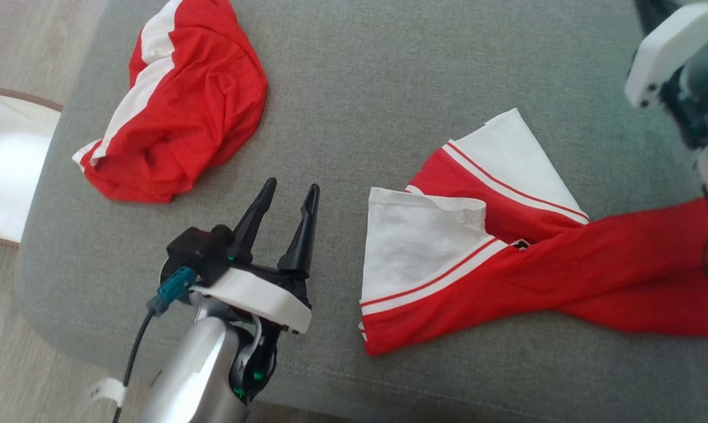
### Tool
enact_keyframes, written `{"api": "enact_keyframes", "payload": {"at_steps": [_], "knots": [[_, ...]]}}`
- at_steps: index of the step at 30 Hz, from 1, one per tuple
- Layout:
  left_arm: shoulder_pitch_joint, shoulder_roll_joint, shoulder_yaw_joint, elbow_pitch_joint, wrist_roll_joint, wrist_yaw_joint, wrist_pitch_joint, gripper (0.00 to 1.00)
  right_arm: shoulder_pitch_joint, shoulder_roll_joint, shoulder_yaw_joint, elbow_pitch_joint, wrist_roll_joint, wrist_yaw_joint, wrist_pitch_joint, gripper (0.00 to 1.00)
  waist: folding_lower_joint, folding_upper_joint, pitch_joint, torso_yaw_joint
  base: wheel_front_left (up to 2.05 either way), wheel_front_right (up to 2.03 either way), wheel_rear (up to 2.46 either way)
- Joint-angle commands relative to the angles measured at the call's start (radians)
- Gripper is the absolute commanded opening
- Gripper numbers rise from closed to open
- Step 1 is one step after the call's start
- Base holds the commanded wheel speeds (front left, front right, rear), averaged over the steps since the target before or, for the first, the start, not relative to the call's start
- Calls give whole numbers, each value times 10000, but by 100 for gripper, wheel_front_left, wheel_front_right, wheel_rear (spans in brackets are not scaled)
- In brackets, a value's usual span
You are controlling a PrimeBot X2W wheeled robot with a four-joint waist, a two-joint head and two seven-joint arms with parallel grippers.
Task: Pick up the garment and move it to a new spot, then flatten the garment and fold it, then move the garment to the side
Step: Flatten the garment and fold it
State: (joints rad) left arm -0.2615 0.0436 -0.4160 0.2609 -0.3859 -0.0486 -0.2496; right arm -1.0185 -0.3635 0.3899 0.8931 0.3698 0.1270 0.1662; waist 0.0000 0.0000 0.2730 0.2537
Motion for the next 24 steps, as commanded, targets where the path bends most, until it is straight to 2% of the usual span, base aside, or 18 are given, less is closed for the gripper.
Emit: {"api": "enact_keyframes", "payload": {"at_steps": [1,6,13,18,23,24], "knots": [[-383,66,240,-287,-53,-23,-122,100,-270,-36,-14,-157,-70,37,-205,0,0,0,-3,20,0,0,0],[-316,66,272,-247,-41,-15,-122,100,-505,229,-469,566,-98,37,-1190,0,0,0,-161,48,0,0,0],[-158,66,468,-224,125,-9,-122,100,252,715,-549,1088,-248,37,-2736,0,0,0,-734,-318,0,0,0],[37,66,700,-228,299,-25,-122,100,1090,1001,-504,846,-322,37,-3732,0,0,0,-1346,-805,0,0,0],[330,66,975,-256,389,-11,-122,100,2191,1236,-782,132,-403,37,-4111,0,0,0,-1923,-1400,0,0,0],[383,66,1016,-263,388,-11,-122,100,2458,1269,-844,-56,-502,37,-4145,5,0,0,-2026,-1511,0,0,0]]}}
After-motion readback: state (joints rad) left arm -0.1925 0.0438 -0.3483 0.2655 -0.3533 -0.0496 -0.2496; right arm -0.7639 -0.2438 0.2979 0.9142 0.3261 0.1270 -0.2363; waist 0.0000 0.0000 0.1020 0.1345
